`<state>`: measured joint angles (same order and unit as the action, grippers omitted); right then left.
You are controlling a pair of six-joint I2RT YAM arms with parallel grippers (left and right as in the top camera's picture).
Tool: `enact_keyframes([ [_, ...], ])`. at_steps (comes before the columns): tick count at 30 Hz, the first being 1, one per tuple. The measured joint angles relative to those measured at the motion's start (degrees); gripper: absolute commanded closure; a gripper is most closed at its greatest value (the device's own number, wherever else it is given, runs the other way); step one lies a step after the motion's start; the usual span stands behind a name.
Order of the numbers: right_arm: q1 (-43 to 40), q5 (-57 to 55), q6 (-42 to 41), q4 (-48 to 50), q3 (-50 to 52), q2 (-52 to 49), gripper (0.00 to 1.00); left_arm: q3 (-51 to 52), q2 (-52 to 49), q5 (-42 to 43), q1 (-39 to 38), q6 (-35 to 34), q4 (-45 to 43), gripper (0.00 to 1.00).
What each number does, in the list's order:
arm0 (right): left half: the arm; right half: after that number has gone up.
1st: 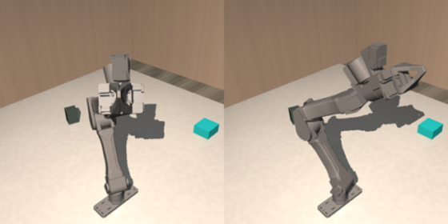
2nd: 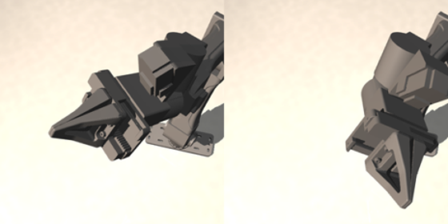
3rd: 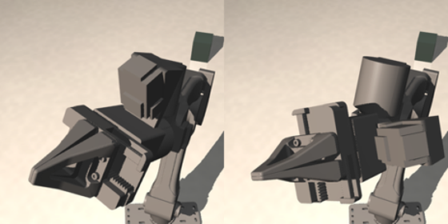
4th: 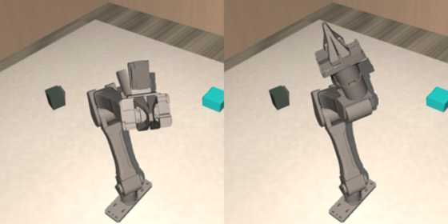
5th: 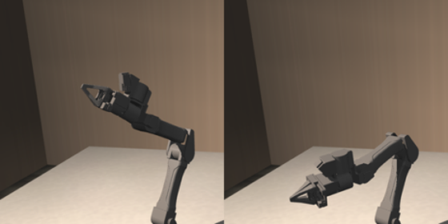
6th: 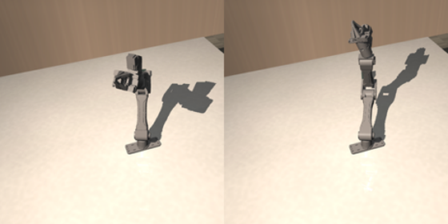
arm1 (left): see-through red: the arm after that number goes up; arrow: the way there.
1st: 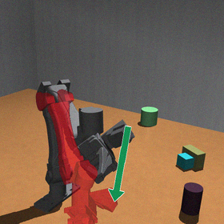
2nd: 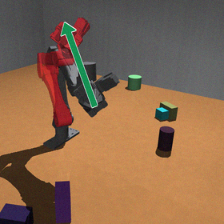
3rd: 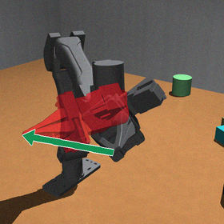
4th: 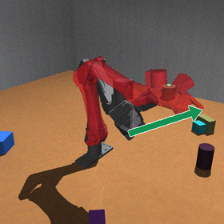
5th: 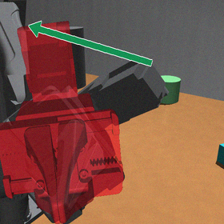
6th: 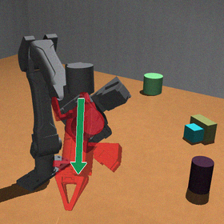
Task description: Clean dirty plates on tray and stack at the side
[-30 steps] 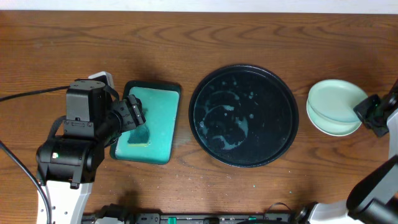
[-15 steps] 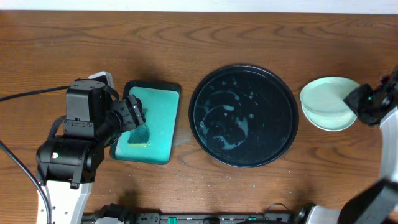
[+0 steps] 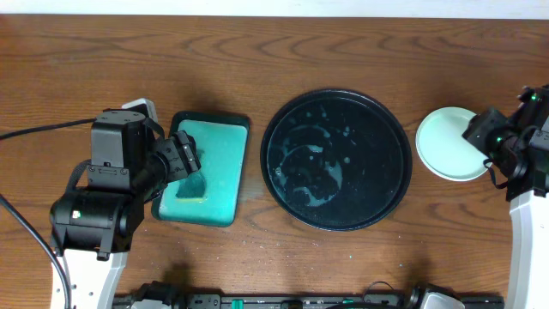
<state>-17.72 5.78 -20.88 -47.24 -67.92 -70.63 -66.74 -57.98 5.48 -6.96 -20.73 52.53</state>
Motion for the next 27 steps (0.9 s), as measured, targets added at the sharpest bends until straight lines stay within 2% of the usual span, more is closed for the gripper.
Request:
enact_keyframes([
  [3,0.92,10.45,4.98,-0.22,0.0,-0.37,0.45,0.0,0.0,0.0,0.0,0.0,0.0,0.2],
  [4,1.77,14.14,6.91,-0.28,0.0,-0.37,0.36,0.0,0.0,0.02,0.0,0.0,0.0,0.2],
  [5,2.84,17.81,8.61,-0.59,0.0,-0.37,0.01,0.0,0.0,0.0,0.0,0.0,0.0,0.2],
  [8,6.54,24.0,11.15,-1.4,0.0,-0.37,0.01,0.0,0.0,0.0,0.0,0.0,0.0,0.2],
  [14,14.08,30.01,6.23,-1.64,0.0,-0.37,0.01,0.0,0.0,0.02,0.0,0.0,0.0,0.2],
  [21,14.51,30.01,5.2,-4.96,0.02,-0.37,0.01,0.0,0.0,0.04,0.0,0.0,0.0,0.2],
  [23,14.51,29.09,5.14,-2.43,0.31,-0.37,0.01,0.0,0.0,0.13,0.0,0.0,0.02,0.2],
  [27,14.53,27.85,5.86,8.83,5.07,1.29,0.01,0.0,0.0,0.15,0.0,0.0,0.0,0.2],
])
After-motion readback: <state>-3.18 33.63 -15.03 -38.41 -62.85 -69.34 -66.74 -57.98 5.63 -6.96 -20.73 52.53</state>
